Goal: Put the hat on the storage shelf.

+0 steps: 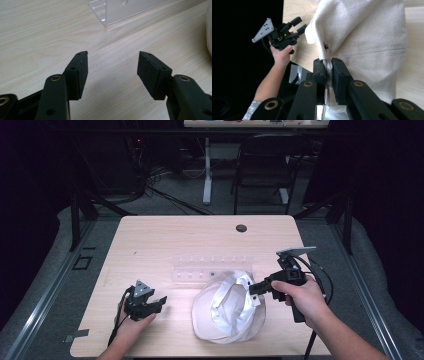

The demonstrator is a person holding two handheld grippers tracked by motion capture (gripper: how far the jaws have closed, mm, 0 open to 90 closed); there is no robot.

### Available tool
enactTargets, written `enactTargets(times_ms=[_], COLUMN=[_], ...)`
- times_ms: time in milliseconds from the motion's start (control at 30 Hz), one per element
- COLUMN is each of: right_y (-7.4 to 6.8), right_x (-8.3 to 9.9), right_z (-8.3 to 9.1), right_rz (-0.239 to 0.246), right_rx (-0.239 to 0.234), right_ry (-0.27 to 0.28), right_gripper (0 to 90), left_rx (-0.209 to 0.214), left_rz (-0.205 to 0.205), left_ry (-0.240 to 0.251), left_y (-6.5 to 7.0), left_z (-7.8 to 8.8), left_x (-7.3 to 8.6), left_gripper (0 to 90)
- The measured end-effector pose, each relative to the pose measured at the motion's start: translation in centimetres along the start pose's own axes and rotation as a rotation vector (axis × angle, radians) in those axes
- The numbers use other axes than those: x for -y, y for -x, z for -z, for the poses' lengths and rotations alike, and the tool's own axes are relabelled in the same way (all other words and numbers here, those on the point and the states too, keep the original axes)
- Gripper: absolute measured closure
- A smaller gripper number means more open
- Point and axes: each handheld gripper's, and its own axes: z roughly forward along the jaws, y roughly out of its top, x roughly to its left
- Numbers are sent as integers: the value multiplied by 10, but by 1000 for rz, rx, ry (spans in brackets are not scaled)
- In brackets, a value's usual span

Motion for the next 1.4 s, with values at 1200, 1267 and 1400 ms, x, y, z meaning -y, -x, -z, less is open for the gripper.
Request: enactTargets(times_ms=[1200, 1267, 1400], right_y=[-21, -21, -21], right_x=[-6, -5, -4], right_z=[4, 5, 7], right_rz=[70, 77, 107], right_rx=[-270, -275, -302], right_ry=[127, 144, 190], right_gripper=[824, 825, 824], left_rx=[28, 33, 49], left_rz=[-32, -50, -71], left_ry=[15, 17, 24], left_y=[13, 17, 23], left_z=[-1, -1, -2], left_x=[-2, -3, -5], left_gripper=[419, 418, 417])
